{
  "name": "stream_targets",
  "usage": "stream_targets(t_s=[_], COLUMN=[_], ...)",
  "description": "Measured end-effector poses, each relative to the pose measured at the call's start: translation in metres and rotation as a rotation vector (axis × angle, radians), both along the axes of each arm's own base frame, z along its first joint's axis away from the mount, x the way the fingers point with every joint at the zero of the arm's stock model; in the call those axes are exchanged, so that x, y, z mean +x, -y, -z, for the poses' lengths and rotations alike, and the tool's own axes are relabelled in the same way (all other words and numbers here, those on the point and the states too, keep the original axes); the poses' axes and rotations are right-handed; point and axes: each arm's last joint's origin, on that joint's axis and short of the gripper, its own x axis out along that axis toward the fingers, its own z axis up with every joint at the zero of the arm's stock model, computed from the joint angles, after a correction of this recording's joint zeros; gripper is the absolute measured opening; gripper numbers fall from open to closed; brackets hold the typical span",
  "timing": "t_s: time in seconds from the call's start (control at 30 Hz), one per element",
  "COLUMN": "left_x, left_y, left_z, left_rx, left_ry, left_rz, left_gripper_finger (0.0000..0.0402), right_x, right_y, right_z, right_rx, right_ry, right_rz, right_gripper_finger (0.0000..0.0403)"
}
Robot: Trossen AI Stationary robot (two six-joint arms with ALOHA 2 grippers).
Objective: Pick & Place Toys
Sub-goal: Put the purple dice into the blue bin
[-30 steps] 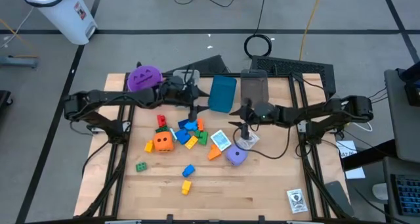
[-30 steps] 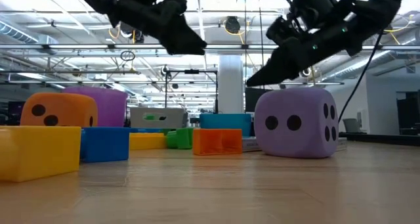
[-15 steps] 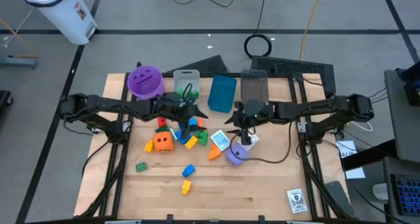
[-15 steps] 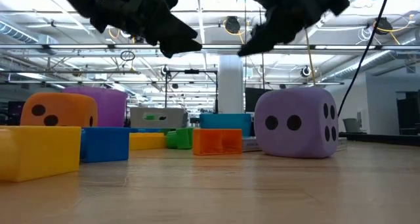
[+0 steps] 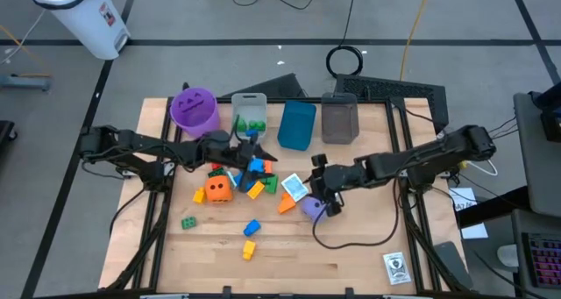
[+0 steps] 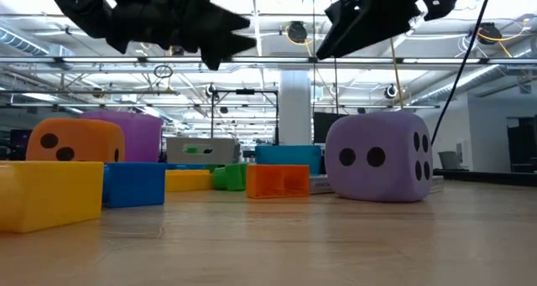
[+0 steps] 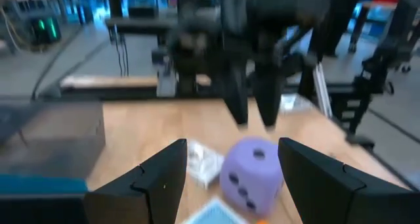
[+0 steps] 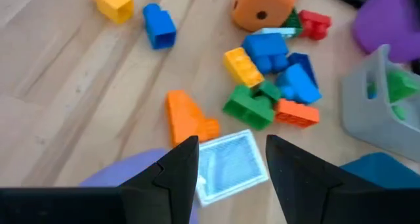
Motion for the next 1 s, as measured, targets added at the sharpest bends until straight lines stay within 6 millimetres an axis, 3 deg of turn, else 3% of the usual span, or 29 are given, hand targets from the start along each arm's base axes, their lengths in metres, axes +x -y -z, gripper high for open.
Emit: stream_targets(t_s=[0.13,0.33,0.57,1.0], left_x=[0.0,0.0,0.0,0.0], left_y=[0.0,0.0,0.0,0.0], left_z=[-0.005,-0.005,-0.005,-0.005], left_rx=[0.016,0.01,0.0,-0.002], left_ry=[0.056,0.054,0.048,0.049], left_rz=[0.001,0.0,0.0,-0.002], left_gripper_finger=[0.0243,0.0243,0.0243,0.0243], right_x=[-0.001,-0.004,-0.004,-0.001], right_y=[-0.006,-0.01,-0.011,-0.015], right_z=[0.014,0.016,0.015,0.005], right_rx=[-0.005,0.007,0.072,0.173], right_ry=[-0.08,-0.079,-0.072,-0.075], right_rz=[-0.079,-0.102,-0.052,-0.132], right_gripper_finger=[0.0169,0.0169,0.0169,0.0172])
